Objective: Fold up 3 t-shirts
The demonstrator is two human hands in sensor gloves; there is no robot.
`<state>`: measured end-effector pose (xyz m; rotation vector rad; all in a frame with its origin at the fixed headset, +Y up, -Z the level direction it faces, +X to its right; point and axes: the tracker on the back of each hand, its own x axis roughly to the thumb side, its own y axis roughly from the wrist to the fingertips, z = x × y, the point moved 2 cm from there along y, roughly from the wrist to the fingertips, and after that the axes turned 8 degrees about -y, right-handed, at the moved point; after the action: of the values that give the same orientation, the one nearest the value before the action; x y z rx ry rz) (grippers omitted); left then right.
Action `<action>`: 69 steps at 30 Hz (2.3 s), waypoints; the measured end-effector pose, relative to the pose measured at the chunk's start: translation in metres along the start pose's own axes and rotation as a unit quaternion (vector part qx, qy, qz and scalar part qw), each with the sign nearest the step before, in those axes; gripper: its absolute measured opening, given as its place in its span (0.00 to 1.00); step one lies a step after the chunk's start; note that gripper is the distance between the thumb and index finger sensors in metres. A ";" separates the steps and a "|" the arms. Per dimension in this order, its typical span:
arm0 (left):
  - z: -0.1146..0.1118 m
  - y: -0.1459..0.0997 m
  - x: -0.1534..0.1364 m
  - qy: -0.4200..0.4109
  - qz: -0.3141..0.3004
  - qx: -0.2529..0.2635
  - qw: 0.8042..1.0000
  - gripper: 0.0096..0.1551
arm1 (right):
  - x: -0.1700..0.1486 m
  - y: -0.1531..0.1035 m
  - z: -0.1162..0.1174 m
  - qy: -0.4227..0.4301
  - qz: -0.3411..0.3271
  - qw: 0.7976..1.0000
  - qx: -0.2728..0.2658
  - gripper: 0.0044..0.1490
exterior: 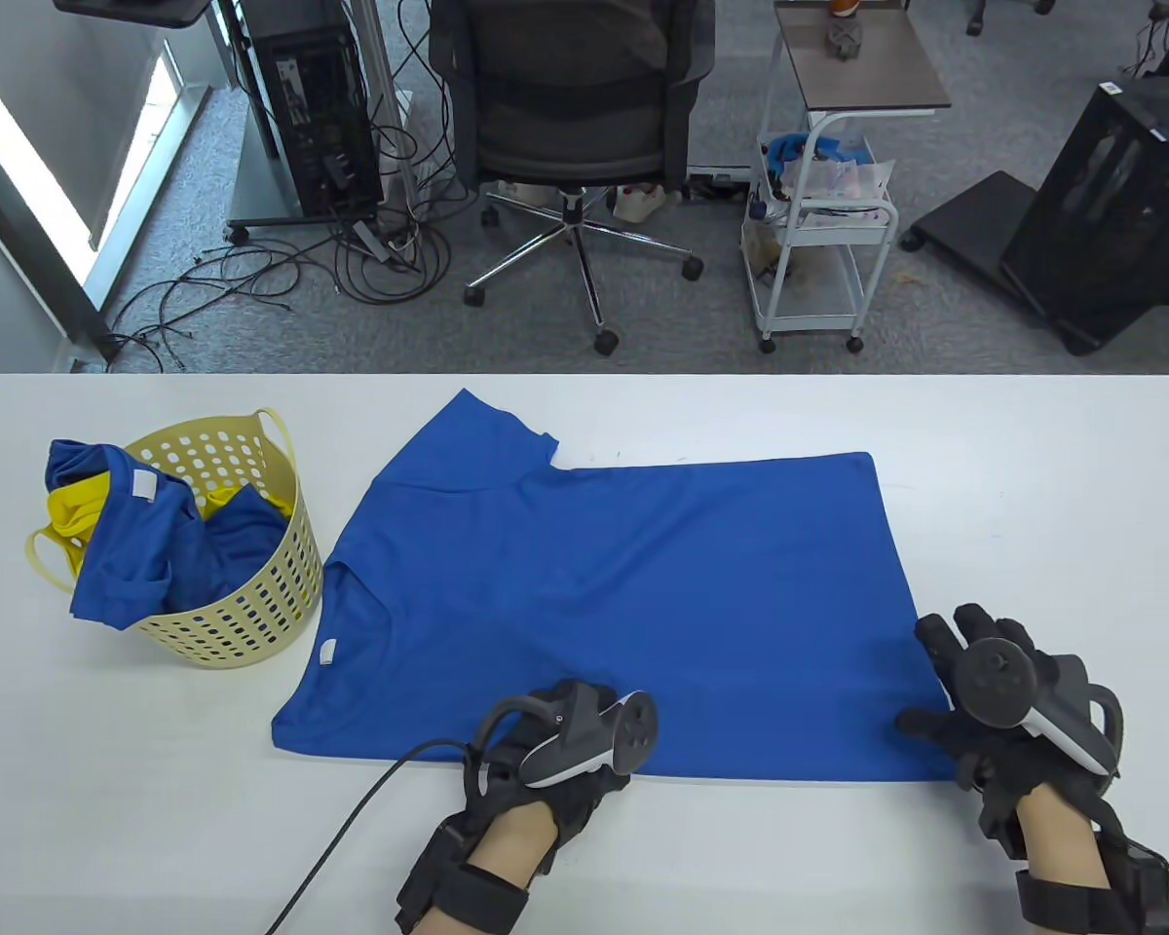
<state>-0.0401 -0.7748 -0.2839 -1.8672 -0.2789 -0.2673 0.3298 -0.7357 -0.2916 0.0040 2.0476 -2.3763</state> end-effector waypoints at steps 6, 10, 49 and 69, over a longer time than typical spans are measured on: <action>0.002 0.000 0.000 -0.001 -0.001 0.024 1.000 0.23 | 0.000 0.000 0.000 -0.001 -0.001 1.000 -0.001 0.59; 0.002 0.001 0.000 -0.007 -0.008 0.034 0.999 0.22 | 0.000 0.000 0.001 -0.003 0.000 1.000 0.001 0.58; 0.200 0.005 0.022 -0.070 0.039 0.294 0.953 0.21 | 0.157 0.041 -0.033 0.201 -0.195 0.960 0.013 0.49; 0.221 -0.008 0.014 -0.128 0.077 0.305 0.941 0.21 | 0.227 0.005 -0.036 0.198 -0.109 0.970 -0.095 0.57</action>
<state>-0.0192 -0.5617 -0.3395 -1.2924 -0.3449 0.1630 0.1032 -0.7015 -0.3026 0.2901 2.5698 -2.4516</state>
